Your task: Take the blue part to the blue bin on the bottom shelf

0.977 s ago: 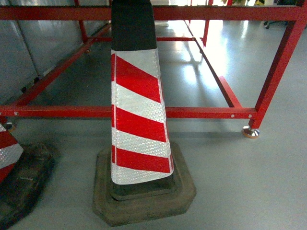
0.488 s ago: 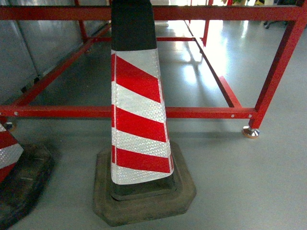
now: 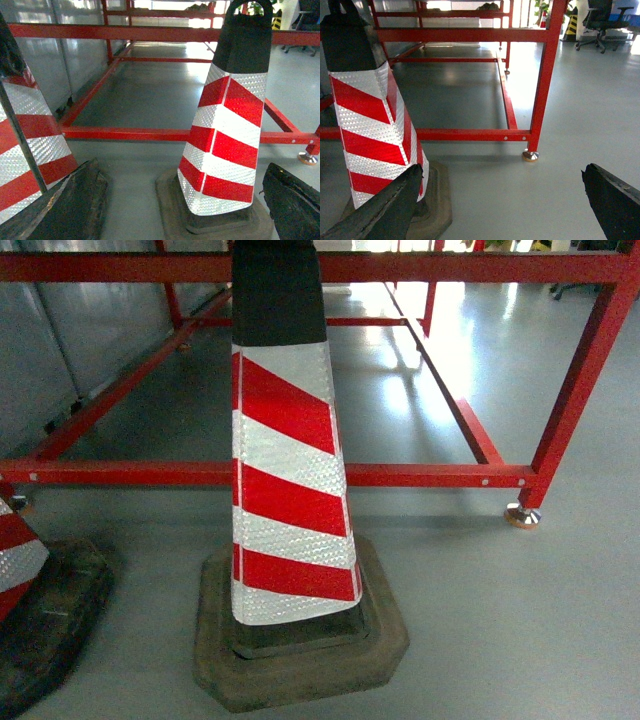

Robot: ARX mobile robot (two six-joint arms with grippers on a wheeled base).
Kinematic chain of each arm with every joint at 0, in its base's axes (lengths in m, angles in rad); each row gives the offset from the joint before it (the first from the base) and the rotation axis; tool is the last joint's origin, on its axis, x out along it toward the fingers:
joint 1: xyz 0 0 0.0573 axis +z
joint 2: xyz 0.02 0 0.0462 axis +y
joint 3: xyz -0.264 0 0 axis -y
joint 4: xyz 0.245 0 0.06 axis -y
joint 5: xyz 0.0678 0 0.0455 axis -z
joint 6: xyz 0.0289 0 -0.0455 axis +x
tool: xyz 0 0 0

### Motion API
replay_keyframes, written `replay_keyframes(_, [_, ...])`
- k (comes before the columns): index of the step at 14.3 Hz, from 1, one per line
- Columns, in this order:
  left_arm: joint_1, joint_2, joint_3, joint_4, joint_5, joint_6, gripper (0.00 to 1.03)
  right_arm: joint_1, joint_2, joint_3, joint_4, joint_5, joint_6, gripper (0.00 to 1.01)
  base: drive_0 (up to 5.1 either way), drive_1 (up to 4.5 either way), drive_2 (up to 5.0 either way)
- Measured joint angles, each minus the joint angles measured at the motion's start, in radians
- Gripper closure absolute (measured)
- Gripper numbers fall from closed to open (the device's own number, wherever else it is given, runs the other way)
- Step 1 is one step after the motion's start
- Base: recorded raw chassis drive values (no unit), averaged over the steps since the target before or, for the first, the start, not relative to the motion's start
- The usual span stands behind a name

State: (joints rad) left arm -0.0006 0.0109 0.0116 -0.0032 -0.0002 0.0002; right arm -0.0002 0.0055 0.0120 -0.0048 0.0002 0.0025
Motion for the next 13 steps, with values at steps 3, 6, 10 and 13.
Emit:
replay_keyframes(3, [0.000,0.000,0.000,-0.003,-0.002,0.000,0.05,0.000,0.000,0.000,-0.002,0.001,0.000,0.03,0.0,0.00,0.0])
replay_keyframes(6, [0.000,0.000,0.000,-0.003,0.000,0.000,0.05,0.000,0.000,0.000,0.000,-0.001,0.000,0.03,0.0,0.00,0.0])
replay_keyframes(10, [0.000,0.000,0.000,0.000,-0.001,0.000,0.05,0.000,0.000,0.000,0.000,-0.001,-0.001,0.03,0.0,0.00,0.0])
replay_keyframes(13, [0.000,0.000,0.000,-0.001,-0.001,0.000,0.05,0.000,0.000,0.000,-0.001,-0.001,-0.001,0.03,0.0,0.00,0.0])
